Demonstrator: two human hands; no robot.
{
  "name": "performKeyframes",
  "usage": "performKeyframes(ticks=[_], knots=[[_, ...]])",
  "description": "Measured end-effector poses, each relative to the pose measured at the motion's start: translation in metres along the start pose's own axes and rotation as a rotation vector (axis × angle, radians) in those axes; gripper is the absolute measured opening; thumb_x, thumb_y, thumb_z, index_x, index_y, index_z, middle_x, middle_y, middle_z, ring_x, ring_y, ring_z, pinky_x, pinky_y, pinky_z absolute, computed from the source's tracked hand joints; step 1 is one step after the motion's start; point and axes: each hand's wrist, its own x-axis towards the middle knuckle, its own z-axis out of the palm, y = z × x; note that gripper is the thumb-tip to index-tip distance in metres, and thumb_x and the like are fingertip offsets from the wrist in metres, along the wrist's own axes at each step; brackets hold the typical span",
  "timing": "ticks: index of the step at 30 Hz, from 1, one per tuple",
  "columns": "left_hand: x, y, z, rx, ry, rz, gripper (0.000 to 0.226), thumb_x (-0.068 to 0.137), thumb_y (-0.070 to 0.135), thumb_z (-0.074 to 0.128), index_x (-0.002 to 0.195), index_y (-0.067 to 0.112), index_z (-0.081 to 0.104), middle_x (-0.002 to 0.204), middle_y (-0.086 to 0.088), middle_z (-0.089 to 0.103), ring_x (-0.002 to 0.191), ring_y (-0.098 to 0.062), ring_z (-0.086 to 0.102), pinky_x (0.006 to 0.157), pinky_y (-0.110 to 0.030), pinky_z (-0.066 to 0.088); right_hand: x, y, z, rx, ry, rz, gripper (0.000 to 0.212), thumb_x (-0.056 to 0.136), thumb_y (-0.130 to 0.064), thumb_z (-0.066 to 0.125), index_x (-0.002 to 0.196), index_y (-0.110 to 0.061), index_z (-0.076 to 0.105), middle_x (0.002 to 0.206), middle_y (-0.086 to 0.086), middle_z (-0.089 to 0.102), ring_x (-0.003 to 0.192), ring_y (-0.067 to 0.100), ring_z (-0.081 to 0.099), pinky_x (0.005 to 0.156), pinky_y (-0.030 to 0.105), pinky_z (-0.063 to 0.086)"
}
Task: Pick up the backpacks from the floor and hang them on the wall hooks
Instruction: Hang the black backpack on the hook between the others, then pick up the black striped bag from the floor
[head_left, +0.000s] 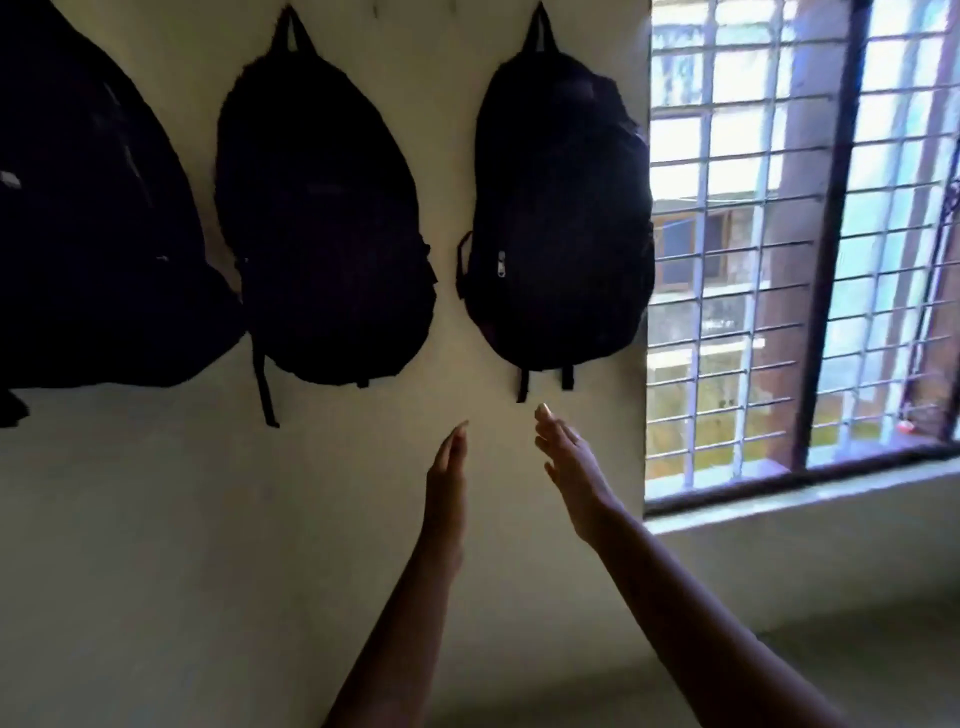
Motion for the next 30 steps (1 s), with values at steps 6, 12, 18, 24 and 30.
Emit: performKeyframes(ticks=[6, 12, 18, 24, 30], knots=[[-0.102, -0.039, 0.041, -0.095, -0.146, -0.181, 0.051, 0.095, 0.042, 0.037, 0.14, 0.019, 0.037, 0.149, 0.002, 0.039, 0.137, -0.011, 0.034, 0.105, -0.023, 0.023, -0.118, 0.033, -0.062, -0.018, 0.238, 0.097, 0.063, 0.086, -0.05, 0.046, 0.14, -0.017, 0.042, 0.146, 0.002, 0.043, 0.137, 0.016, 0.037, 0.107, 0.028, 0.025], [-0.188, -0.064, 0.093, -0.174, -0.451, -0.307, 0.041, 0.097, 0.028, 0.036, 0.134, 0.014, 0.044, 0.145, -0.005, 0.044, 0.134, -0.017, 0.039, 0.107, -0.027, 0.025, -0.236, 0.064, -0.112, 0.007, 0.597, 0.161, 0.043, 0.1, -0.026, 0.035, 0.141, -0.012, 0.038, 0.146, 0.005, 0.043, 0.137, 0.019, 0.037, 0.101, 0.024, 0.027], [-0.287, -0.079, 0.125, -0.178, -0.854, -0.393, 0.043, 0.097, 0.034, 0.035, 0.136, 0.018, 0.044, 0.146, 0.0, 0.043, 0.133, -0.011, 0.038, 0.106, -0.026, 0.023, -0.368, 0.088, -0.121, 0.029, 0.985, 0.231, 0.043, 0.096, -0.034, 0.044, 0.138, -0.024, 0.043, 0.148, -0.003, 0.041, 0.137, 0.014, 0.036, 0.113, 0.033, 0.024], [-0.4, -0.066, 0.153, -0.158, -1.229, -0.475, 0.041, 0.093, 0.042, 0.041, 0.131, 0.029, 0.049, 0.143, 0.01, 0.045, 0.133, -0.009, 0.037, 0.104, -0.027, 0.023, -0.505, 0.092, -0.124, 0.087, 1.349, 0.285, 0.052, 0.092, -0.05, 0.044, 0.139, -0.027, 0.041, 0.148, -0.004, 0.039, 0.137, 0.015, 0.037, 0.112, 0.035, 0.025], [-0.517, -0.051, 0.192, -0.11, -1.531, -0.519, 0.044, 0.095, 0.039, 0.04, 0.136, 0.023, 0.044, 0.146, 0.004, 0.042, 0.136, -0.013, 0.035, 0.104, -0.027, 0.024, -0.623, 0.096, -0.143, 0.184, 1.655, 0.295, 0.054, 0.093, -0.047, 0.044, 0.139, -0.019, 0.041, 0.148, 0.001, 0.041, 0.135, 0.017, 0.04, 0.107, 0.033, 0.029]])
